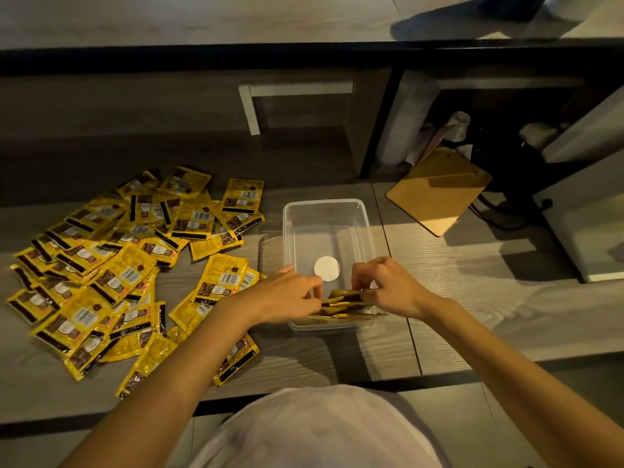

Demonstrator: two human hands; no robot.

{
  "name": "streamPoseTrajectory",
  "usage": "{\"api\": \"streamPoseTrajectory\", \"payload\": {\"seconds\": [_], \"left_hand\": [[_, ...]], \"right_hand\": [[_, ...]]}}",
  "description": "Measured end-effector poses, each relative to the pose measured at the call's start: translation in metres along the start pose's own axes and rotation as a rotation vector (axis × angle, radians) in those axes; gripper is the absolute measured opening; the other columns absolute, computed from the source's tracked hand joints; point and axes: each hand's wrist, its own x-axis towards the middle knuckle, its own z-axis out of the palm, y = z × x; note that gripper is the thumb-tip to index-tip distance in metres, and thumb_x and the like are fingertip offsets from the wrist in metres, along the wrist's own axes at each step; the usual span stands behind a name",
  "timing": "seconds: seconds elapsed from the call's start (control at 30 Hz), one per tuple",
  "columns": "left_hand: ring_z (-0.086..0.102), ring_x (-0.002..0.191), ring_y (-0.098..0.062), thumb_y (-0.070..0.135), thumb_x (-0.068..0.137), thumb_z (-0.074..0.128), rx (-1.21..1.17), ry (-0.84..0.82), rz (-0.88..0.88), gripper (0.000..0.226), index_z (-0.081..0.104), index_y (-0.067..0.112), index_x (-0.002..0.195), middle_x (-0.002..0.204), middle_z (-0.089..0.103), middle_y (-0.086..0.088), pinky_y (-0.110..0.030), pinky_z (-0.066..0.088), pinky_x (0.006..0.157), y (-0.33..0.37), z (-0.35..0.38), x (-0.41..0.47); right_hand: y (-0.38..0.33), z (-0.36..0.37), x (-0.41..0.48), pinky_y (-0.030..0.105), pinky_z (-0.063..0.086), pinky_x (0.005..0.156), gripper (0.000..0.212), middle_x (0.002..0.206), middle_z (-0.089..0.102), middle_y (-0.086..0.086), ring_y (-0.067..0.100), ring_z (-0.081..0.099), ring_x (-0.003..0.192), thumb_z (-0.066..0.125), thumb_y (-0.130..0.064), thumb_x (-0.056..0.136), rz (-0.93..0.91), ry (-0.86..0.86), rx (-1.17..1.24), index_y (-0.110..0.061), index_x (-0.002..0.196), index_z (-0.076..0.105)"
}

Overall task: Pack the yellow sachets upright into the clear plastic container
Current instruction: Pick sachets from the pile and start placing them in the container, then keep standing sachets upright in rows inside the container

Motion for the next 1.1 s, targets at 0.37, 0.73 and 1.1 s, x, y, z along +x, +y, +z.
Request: {"api": "streamPoseTrajectory", "payload": {"seconds": [0.37,0.73,1.1], "left_hand": [[0.057,0.110,-0.025,0.033,0.085,0.056,0.497,0.127,0.109,0.038,0.052,0.012,0.117,0.108,0.064,-0.008,-0.042,0.001,0.118,0.001,0.029,0.005],[0.048,0.121,-0.026,0.027,0.086,0.058,0.379,0.255,-0.014,0.031,0.057,0.009,0.111,0.111,0.064,-0.013,-0.031,0.009,0.115,-0.011,-0.008,0.032],[0.035,0.134,-0.024,0.029,0.082,0.064,0.201,0.199,-0.064,0.057,0.044,0.013,0.133,0.136,0.048,-0.008,-0.035,0.010,0.118,-0.006,-0.031,0.037]], "right_hand": [[-0.003,0.007,-0.006,0.044,0.002,0.118,0.061,0.125,0.060,0.002,0.019,0.040,0.129,0.045,-0.059,0.079,-0.134,-0.258,-0.384,-0.023,0.128,0.051],[0.005,-0.008,0.040,0.042,0.012,0.117,0.036,0.118,0.064,0.008,0.025,0.049,0.120,0.057,-0.025,0.088,-0.126,-0.090,-0.442,-0.018,0.123,0.053],[-0.003,-0.023,0.059,0.043,0.012,0.118,0.060,0.135,0.052,0.009,0.027,0.040,0.130,0.056,-0.033,0.086,-0.026,-0.127,-0.406,-0.018,0.140,0.034]]}}
